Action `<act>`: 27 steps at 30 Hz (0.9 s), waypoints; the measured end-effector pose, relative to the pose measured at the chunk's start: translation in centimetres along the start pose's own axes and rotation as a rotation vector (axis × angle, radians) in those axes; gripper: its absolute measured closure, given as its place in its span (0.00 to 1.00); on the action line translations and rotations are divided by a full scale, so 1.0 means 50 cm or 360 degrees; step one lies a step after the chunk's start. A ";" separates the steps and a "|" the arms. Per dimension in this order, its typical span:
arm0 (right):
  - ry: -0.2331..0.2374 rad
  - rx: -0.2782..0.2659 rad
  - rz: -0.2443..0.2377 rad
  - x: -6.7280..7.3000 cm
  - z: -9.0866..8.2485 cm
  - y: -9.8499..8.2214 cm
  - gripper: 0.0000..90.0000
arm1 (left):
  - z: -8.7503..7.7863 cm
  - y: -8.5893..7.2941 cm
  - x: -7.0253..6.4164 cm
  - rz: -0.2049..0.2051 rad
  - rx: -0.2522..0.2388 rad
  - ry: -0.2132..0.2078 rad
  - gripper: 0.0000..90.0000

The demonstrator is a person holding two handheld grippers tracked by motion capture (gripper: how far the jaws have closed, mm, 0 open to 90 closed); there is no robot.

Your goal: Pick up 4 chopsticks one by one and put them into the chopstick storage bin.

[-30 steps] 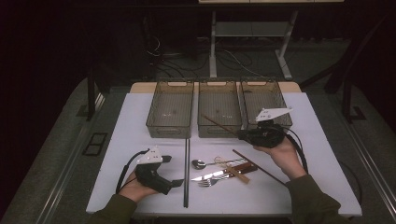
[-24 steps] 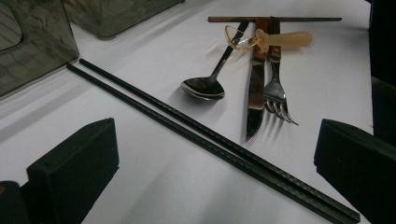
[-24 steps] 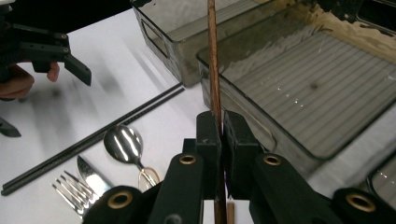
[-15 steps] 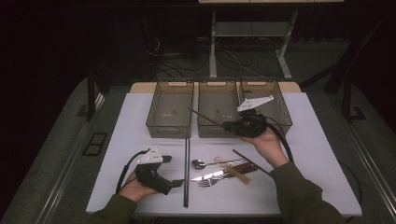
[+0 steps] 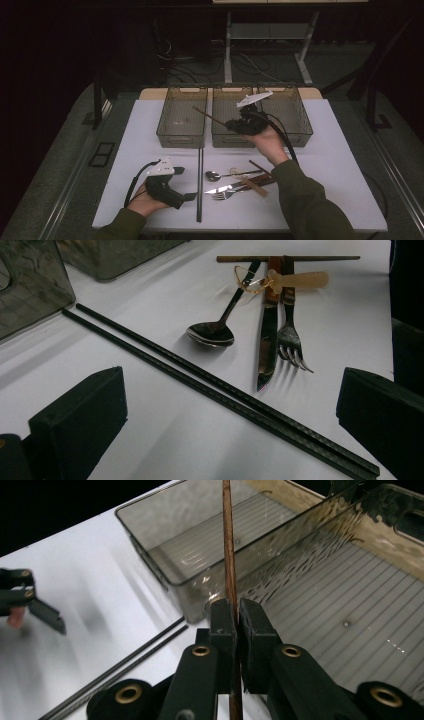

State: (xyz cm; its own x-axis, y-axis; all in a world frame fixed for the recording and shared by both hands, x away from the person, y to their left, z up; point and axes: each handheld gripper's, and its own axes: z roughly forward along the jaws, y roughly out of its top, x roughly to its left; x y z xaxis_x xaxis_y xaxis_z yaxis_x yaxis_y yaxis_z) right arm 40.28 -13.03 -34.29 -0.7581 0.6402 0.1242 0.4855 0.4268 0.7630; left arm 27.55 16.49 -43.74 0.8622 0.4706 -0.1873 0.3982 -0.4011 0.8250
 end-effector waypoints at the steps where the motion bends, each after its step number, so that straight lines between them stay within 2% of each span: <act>1: -0.0002 -0.0003 -0.0002 0.000 0.004 0.005 0.95 | 0.000 0.000 0.000 0.0000 0.0002 0.0001 0.00; 12: -0.0048 -0.0005 0.0037 0.003 0.061 0.060 0.95 | 0.001 0.001 -0.003 0.0020 0.0002 -0.0018 0.00; 19: -0.0062 0.0039 0.0056 0.005 0.113 0.089 0.95 | 0.000 0.001 -0.001 0.0030 -0.0003 -0.0029 0.00; 27: -0.0088 0.0060 0.0067 0.009 0.163 0.120 0.95 | 0.001 0.003 -0.004 0.0005 -0.0017 -0.0039 0.00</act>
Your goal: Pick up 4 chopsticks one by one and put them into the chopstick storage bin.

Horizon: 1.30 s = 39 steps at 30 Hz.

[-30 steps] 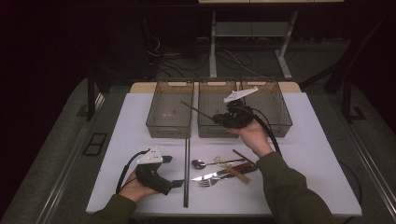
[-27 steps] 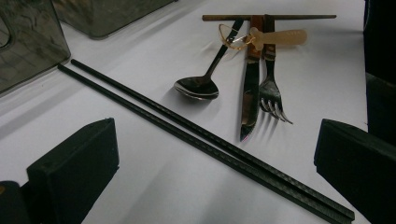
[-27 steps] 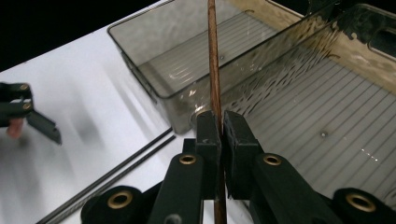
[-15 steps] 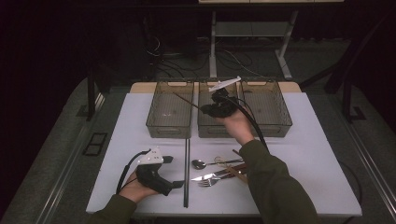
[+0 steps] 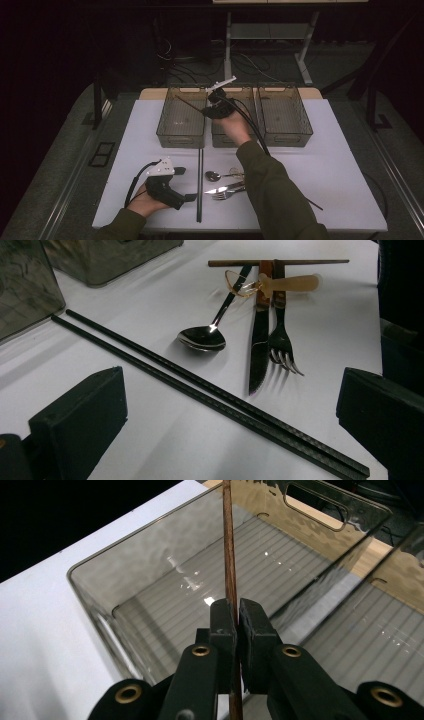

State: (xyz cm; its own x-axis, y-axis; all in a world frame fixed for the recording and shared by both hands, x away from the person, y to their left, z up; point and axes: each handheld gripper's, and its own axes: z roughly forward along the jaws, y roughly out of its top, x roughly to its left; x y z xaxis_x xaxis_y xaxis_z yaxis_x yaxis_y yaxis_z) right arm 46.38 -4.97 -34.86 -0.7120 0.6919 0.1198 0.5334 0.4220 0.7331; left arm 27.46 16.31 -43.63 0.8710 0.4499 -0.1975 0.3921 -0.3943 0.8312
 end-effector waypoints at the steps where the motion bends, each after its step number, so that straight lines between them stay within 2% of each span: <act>1: -0.0009 0.0008 0.0002 0.001 0.007 0.004 0.95 | 0.000 0.001 0.001 0.0012 0.0005 0.0003 0.00; 13: -0.0056 0.0085 0.0039 0.003 0.087 0.031 0.95 | -0.002 0.001 0.002 0.0024 0.0000 -0.0002 0.00; 19: -0.0072 0.0099 0.0027 0.012 0.114 0.046 0.95 | -0.002 0.002 0.001 0.0024 -0.0003 -0.0007 0.00; 21: -0.0100 0.0113 0.0017 0.013 0.123 0.050 0.95 | -0.002 0.002 0.001 0.0023 -0.0004 -0.0007 0.00; 24: -0.0106 0.0118 0.0034 0.014 0.134 0.056 0.94 | -0.002 0.002 0.001 0.0020 -0.0009 -0.0008 0.00; 30: -0.0110 0.0093 -0.0001 0.019 0.134 0.060 0.79 | -0.002 0.003 0.001 0.0028 -0.0008 -0.0010 0.00; 35: -0.0095 0.0092 0.0003 0.017 0.120 0.060 0.73 | -0.001 0.003 0.002 0.0025 -0.0011 -0.0008 0.00; 39: -0.0064 0.0056 0.0016 0.012 0.099 0.057 0.69 | -0.001 0.003 0.002 0.0036 -0.0005 -0.0002 0.00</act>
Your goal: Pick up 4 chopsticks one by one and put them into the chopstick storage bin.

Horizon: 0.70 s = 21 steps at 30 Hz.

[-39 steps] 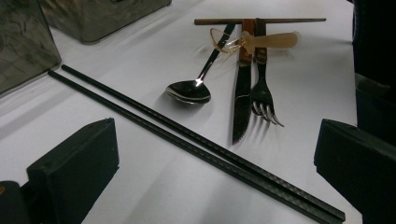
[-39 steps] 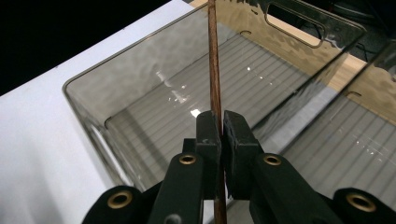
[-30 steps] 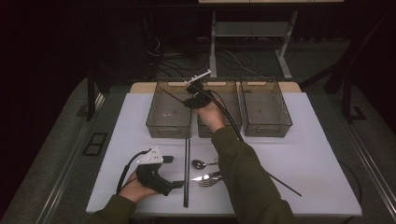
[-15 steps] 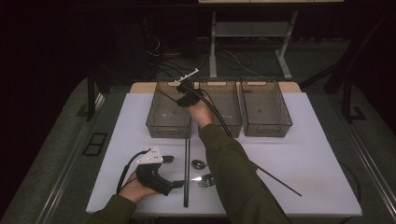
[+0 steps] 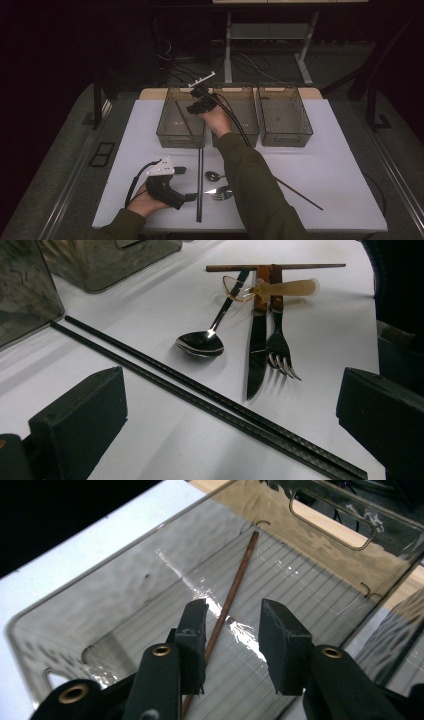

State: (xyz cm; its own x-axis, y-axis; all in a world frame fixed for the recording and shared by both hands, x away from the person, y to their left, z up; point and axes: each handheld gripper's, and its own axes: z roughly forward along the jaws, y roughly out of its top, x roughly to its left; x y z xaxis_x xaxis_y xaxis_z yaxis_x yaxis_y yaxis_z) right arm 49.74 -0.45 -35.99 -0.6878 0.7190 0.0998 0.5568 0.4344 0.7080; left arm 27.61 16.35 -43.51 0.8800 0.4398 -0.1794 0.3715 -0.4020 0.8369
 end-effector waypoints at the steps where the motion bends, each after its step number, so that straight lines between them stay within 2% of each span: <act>1: 0.0014 -0.0006 0.0009 -0.002 -0.006 -0.002 0.67 | 0.000 0.000 0.000 0.0001 -0.0002 0.0001 0.00; 7: 0.0064 -0.0063 0.0023 -0.014 -0.050 -0.023 0.60 | 0.003 0.000 0.000 -0.0001 0.0001 0.0006 0.00; 9: 0.0113 -0.0058 0.0031 -0.019 -0.063 -0.033 0.56 | 0.002 0.001 -0.001 0.0006 0.0010 0.0006 0.00; 10: 0.0144 -0.0051 0.0027 -0.020 -0.070 -0.039 0.54 | 0.002 0.000 -0.002 -0.0001 0.0002 0.0005 0.00; 15: 0.0186 -0.0065 -0.0021 -0.027 -0.110 -0.077 0.46 | 0.003 0.001 -0.001 -0.0019 0.0001 0.0019 0.00; 21: 0.0238 -0.0103 -0.0046 -0.039 -0.155 -0.124 0.43 | 0.003 0.000 -0.001 0.0000 0.0023 0.0028 0.00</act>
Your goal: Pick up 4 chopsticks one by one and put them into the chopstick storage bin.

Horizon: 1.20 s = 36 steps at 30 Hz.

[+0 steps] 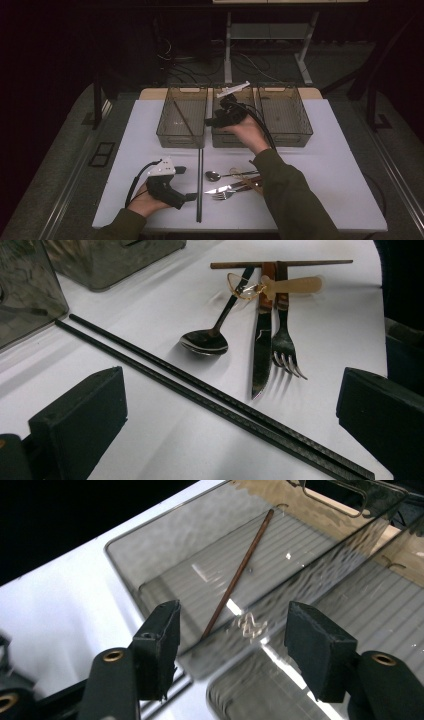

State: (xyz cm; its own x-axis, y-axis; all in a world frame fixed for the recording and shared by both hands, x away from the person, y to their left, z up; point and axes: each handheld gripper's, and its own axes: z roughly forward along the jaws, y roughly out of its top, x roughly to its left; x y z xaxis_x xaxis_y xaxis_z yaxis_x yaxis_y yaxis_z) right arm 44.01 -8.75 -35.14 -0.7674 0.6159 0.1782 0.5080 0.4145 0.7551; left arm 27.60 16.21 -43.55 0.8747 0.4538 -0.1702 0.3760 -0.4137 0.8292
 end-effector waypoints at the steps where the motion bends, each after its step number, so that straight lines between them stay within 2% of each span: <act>1: 0.0003 0.0001 -0.0006 0.000 -0.008 -0.006 0.42 | 0.000 0.000 0.000 -0.0009 0.0006 -0.0002 0.00; 10: -0.0001 0.0017 -0.0115 0.011 -0.072 -0.049 0.36 | -0.004 -0.002 0.003 -0.0028 -0.0024 0.0026 0.00; 19: 0.0006 -0.0032 -0.0149 0.013 -0.126 -0.100 0.36 | -0.005 -0.003 0.004 -0.0027 -0.0019 0.0035 0.00; 23: 0.0014 -0.0048 -0.0148 0.012 -0.147 -0.127 0.36 | -0.005 -0.003 0.004 -0.0025 -0.0018 0.0036 0.00; 29: -0.0028 -0.0056 -0.0149 0.000 -0.177 -0.178 0.36 | -0.004 -0.003 0.004 -0.0025 -0.0015 0.0035 0.00; 36: -0.0054 -0.0029 -0.0079 -0.024 -0.214 -0.244 0.38 | -0.004 -0.003 0.004 -0.0034 -0.0012 0.0036 0.00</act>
State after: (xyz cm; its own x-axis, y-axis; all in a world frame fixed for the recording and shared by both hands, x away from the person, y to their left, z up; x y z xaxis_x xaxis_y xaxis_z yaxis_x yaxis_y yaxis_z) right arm 34.53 -21.71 -37.79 -0.7777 0.6172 0.1192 0.4623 0.4331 0.7738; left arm 27.66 16.53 -43.63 0.8594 0.4802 -0.1756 0.3919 -0.3978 0.8296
